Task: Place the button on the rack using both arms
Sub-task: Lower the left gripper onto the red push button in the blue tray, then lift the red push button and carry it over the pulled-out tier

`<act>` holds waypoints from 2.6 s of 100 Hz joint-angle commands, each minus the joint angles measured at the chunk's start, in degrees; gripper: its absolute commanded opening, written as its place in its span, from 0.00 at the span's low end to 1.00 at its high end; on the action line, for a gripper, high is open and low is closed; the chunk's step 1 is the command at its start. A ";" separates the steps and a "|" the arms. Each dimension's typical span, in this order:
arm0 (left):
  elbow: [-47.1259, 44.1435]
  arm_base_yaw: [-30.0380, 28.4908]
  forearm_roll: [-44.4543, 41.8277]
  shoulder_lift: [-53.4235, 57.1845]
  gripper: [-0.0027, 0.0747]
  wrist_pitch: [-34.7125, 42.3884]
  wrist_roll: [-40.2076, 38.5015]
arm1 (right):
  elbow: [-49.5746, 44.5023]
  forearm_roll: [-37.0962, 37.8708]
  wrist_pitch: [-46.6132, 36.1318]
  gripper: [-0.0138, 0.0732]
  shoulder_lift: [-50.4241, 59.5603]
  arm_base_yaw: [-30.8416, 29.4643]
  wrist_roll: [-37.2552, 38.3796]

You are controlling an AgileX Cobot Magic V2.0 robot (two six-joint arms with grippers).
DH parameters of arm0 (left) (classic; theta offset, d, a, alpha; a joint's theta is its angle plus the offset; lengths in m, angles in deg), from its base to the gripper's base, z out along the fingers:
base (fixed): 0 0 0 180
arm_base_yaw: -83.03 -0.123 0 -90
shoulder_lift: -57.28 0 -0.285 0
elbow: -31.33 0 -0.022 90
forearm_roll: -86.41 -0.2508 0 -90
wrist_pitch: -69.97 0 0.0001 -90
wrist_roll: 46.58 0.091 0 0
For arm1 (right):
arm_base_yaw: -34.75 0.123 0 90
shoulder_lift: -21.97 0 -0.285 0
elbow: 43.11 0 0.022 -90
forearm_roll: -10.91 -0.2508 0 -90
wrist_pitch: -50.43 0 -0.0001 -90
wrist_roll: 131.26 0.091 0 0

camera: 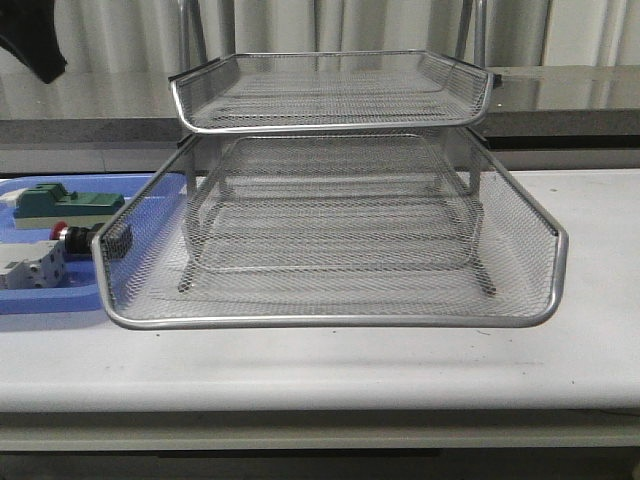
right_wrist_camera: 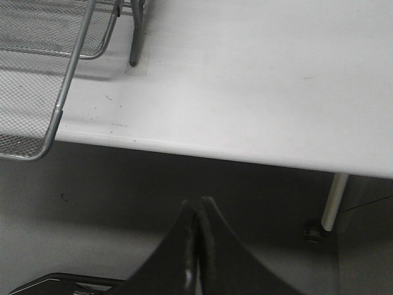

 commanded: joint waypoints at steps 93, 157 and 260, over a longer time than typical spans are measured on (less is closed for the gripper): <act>19.64 3.16 1.05 -24.30 0.83 -10.93 24.09 | 1.88 0.63 -3.12 0.08 -0.05 -0.26 -0.09; 19.64 3.16 1.05 -27.62 0.78 -11.02 24.68 | 1.88 0.63 -3.12 0.08 -0.05 -0.26 -0.09; 34.98 2.07 -0.25 -18.07 0.01 -17.41 13.32 | 1.88 0.63 -3.12 0.08 -0.05 -0.26 -0.09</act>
